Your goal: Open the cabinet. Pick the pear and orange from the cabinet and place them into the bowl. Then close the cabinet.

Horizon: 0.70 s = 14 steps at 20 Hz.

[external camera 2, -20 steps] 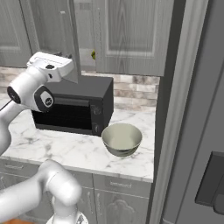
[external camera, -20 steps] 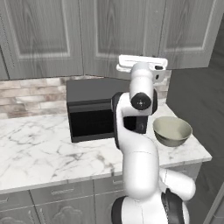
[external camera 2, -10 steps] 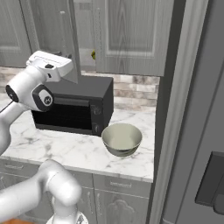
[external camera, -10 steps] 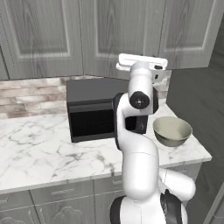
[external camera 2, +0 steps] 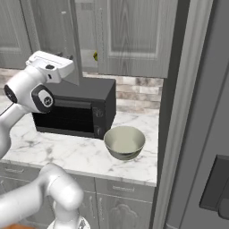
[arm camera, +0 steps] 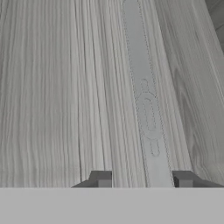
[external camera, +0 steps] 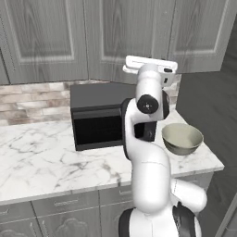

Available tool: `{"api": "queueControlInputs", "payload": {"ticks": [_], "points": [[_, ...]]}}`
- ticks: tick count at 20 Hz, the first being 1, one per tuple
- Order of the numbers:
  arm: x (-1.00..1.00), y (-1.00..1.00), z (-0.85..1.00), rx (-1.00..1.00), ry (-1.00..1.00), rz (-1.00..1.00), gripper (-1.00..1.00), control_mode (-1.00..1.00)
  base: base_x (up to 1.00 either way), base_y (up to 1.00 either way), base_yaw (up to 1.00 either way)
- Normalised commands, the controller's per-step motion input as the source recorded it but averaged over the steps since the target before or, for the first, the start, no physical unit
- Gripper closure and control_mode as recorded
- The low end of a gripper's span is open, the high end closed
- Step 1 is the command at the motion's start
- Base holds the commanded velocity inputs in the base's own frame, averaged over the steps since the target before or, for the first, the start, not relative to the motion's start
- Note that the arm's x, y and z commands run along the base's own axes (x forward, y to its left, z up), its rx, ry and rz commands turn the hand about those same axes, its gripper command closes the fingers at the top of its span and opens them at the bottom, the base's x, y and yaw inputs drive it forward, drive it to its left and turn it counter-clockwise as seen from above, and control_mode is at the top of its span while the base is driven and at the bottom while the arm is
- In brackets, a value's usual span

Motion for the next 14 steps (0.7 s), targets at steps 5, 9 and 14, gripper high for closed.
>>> {"api": "queueControlInputs", "payload": {"ticks": [5, 9, 14], "points": [[-0.45, 1.0, 0.81, -0.06, 0.14, 0.02, 1.0, -1.0, 0.0, 0.0, 0.0], [-0.48, 1.0, 0.76, -0.14, 0.2, 0.07, 1.0, -1.0, 0.0, 0.0, 0.0], [-0.46, 1.0, 0.4, -0.13, 0.12, 0.05, 1.0, -1.0, 0.0, 0.0, 0.0]]}}
